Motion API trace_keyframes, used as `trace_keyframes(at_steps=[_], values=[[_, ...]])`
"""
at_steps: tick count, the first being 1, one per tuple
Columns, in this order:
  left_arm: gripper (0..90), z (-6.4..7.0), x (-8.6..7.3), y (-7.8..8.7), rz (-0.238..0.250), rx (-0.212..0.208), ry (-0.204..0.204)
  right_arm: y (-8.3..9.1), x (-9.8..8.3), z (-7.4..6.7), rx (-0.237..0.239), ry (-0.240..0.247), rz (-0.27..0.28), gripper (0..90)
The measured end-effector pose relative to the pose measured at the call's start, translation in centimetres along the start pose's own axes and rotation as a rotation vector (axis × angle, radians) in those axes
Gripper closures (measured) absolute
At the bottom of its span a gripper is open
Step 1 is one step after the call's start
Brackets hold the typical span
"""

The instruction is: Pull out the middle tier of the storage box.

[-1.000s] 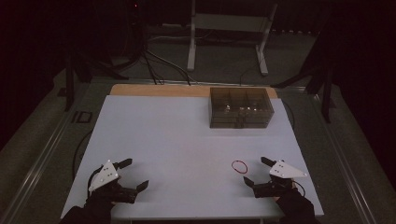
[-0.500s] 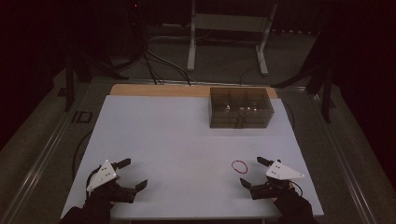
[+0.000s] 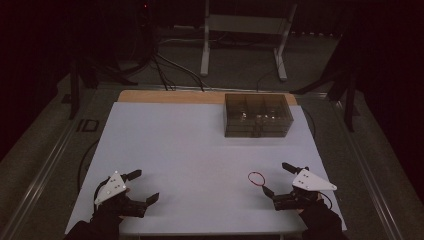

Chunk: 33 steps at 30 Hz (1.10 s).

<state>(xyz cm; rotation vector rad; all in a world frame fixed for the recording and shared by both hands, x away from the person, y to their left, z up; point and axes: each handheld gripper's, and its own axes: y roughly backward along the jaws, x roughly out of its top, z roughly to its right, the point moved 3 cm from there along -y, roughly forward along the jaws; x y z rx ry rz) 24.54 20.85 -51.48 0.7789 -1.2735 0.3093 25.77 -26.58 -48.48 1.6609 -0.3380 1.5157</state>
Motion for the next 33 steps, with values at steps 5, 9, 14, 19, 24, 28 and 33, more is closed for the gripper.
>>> trace_keyframes(at_steps=[5,9,14,19,24,28,33], values=[[1.1,0.1,0.0,0.0,-0.004,0.0,-0.005,0.2,0.5,0.5,-0.013,0.01,0.013,0.0],[1.1,0.0,0.0,0.0,-0.005,0.003,0.005,0.2,1.0,0.7,-0.027,0.035,0.013,0.0],[1.1,0.1,0.0,-0.1,-0.005,0.001,0.006,0.2,1.6,1.4,-0.047,0.051,0.019,0.0],[1.1,0.1,0.0,-0.1,-0.004,0.004,0.01,0.0,2.0,1.9,-0.06,0.069,0.017,0.0],[1.1,0.0,0.0,0.0,-0.001,0.003,0.007,-0.3,2.5,2.3,-0.073,0.097,0.007,0.0],[1.1,0.0,0.0,0.0,-0.001,0.006,0.007,-0.6,2.9,2.6,-0.074,0.112,0.008,0.0],[1.1,0.0,0.0,0.0,-0.001,0.008,0.01,-1.1,3.3,3.1,-0.084,0.12,0.001,0.0]])
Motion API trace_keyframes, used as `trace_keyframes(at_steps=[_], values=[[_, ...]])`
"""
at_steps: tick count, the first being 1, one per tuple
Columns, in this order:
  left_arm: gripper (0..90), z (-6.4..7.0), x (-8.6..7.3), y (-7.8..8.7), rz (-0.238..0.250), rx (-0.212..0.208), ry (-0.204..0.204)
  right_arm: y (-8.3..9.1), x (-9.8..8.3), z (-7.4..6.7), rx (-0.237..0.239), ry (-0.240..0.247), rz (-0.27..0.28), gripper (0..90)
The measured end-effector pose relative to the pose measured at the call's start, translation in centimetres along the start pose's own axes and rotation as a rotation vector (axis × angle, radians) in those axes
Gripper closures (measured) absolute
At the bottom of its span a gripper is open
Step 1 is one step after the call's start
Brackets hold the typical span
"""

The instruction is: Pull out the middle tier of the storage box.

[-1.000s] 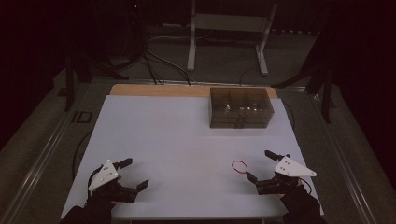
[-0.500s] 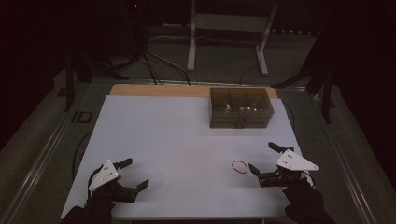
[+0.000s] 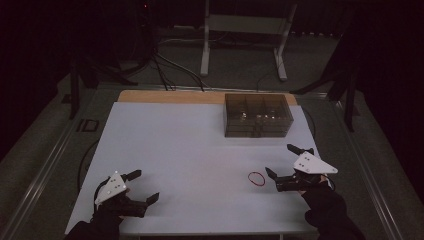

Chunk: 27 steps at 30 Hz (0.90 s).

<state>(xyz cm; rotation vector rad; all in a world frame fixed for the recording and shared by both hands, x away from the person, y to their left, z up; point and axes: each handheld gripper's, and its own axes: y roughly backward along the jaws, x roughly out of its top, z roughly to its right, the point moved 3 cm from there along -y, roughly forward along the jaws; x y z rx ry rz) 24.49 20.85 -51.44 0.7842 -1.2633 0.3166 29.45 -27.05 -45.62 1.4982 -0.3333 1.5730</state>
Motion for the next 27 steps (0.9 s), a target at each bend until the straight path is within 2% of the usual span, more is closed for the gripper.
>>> trace_keyframes(at_steps=[4,9,27], values=[[1.1,0.0,0.0,0.0,-0.001,-0.001,-0.002,-0.4,0.2,0.3,-0.008,0.01,-0.006,0.0],[1.1,0.0,0.0,0.0,0.0,-0.003,-0.002,-0.8,0.6,0.5,-0.023,0.045,-0.012,0.0],[1.1,0.1,0.0,0.1,0.001,-0.001,-0.003,-2.6,0.9,2.1,-0.061,0.085,-0.049,0.0]])
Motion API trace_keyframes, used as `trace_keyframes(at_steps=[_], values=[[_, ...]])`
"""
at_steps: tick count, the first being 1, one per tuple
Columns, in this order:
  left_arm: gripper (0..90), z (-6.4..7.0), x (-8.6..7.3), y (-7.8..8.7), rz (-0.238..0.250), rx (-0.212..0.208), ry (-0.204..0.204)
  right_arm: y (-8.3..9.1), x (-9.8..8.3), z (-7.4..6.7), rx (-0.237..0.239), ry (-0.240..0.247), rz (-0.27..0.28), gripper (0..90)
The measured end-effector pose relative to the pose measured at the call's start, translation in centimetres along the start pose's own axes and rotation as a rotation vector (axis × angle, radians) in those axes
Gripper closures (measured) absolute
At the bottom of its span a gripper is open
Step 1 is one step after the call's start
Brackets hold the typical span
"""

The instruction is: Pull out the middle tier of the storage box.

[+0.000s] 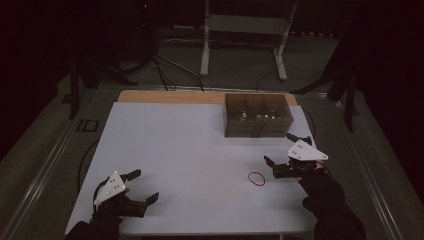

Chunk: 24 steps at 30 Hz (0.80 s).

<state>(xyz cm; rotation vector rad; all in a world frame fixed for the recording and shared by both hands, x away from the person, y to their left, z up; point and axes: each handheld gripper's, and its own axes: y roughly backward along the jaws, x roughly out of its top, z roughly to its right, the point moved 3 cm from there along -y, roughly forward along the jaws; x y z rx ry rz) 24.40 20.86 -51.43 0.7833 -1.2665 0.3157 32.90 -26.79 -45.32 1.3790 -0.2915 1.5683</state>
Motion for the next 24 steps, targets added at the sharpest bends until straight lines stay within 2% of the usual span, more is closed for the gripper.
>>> trace_keyframes(at_steps=[16,24], values=[[1.1,0.0,0.0,0.0,0.002,0.001,0.001,-2.0,-0.1,0.5,-0.032,0.056,-0.049,0.0],[1.1,0.0,0.0,0.0,0.002,0.001,-0.001,-3.1,-0.4,0.5,-0.055,0.116,-0.09,0.0]])
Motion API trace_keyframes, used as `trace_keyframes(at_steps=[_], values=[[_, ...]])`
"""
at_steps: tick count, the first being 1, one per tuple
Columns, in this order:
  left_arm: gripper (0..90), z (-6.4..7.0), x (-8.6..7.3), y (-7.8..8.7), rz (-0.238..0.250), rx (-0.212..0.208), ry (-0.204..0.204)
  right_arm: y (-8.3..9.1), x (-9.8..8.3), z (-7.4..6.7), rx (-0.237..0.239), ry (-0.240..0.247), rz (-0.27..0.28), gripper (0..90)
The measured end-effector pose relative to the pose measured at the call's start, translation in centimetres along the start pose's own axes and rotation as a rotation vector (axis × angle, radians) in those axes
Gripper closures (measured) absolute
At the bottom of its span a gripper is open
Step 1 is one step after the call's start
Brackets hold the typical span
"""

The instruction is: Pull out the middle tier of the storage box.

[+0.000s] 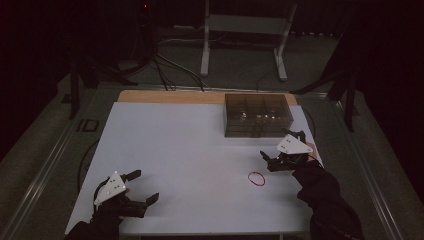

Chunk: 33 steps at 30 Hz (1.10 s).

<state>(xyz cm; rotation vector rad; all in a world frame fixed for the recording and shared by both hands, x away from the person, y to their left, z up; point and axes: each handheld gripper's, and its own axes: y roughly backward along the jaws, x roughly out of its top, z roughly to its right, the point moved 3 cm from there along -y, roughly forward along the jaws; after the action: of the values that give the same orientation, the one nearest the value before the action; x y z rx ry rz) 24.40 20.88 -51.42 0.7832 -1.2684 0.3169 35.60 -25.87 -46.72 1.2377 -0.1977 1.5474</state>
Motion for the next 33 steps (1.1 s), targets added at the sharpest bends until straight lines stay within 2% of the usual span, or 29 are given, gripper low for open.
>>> trace_keyframes(at_steps=[8,14,26,28,33], values=[[1.1,-0.1,0.0,0.0,0.004,-0.002,0.007,-1.3,-0.7,-0.4,-0.031,0.096,-0.062,0.0],[1.1,-0.1,0.0,0.0,0.003,-0.002,0.008,-2.2,-1.1,-0.8,-0.049,0.15,-0.104,0.0],[1.1,-0.1,0.0,0.0,0.004,-0.004,0.007,-4.0,-1.6,-1.4,-0.122,0.319,-0.209,0.0],[1.1,-0.1,0.0,0.1,0.002,-0.008,0.007,-4.2,-1.7,-1.5,-0.14,0.361,-0.225,0.0],[1.1,-0.1,0.0,0.0,0.001,-0.008,0.007,-4.9,-1.9,-1.9,-0.152,0.42,-0.252,0.0]])
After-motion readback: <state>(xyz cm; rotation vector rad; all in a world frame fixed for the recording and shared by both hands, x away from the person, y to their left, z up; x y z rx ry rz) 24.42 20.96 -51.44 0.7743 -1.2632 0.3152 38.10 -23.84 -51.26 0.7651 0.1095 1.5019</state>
